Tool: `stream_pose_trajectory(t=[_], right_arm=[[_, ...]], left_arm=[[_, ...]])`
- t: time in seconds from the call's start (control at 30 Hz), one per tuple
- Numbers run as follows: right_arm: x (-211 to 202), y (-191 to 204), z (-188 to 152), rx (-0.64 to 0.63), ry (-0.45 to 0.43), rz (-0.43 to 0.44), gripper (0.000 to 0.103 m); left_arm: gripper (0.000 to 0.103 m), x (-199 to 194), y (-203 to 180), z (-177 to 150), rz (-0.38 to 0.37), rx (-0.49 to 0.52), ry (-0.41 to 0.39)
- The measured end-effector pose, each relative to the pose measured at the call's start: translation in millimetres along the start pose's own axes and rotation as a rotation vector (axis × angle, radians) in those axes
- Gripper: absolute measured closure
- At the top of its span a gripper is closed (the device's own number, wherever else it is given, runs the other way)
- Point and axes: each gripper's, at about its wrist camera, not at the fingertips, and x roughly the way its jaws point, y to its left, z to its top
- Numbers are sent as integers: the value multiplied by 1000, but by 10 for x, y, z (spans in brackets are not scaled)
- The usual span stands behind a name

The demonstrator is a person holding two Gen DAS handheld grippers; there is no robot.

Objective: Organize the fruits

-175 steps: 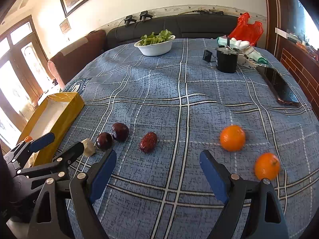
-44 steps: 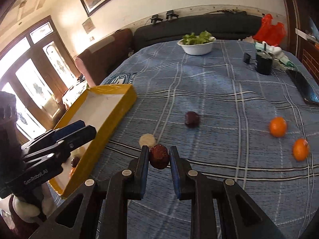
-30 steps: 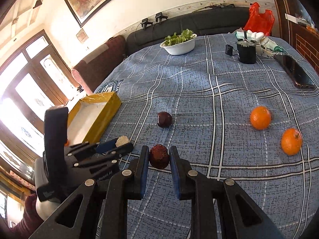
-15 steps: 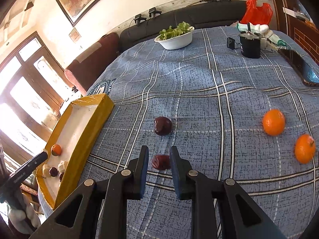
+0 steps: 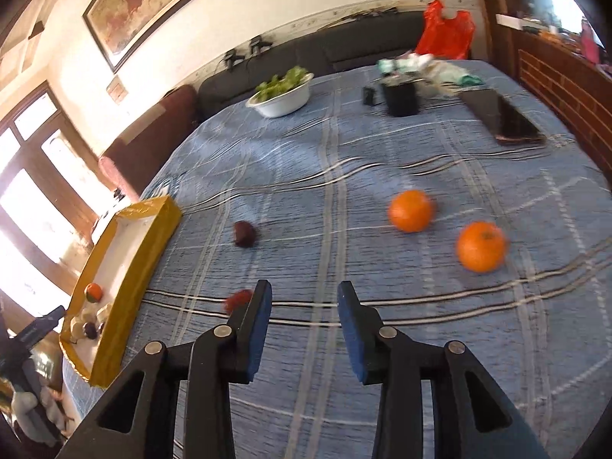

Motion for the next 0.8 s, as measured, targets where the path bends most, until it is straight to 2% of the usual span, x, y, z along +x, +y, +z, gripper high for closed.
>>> stream_pose_trajectory(t=[0.13,0.27,0.4,0.57,0.8], right_arm=[[-188,-387,11,54,-34,-60,57],[-260,-753,81,120,-45,-98,57],[-193,-944,200,136,-48,-129,53],[22,-982,314,119,-34,-147,50],[249,-900,360,57,-16,-169,46]], left_arm=[[29,-155,-398,3,-136,49,-21],[29,-25,-967,-93,-265,142,47],[29,200,-1518,-271,-373,207,127],[29,480,-2075,-455,-418,333,161],[32,889,-2635,-589,-404,465,190]])
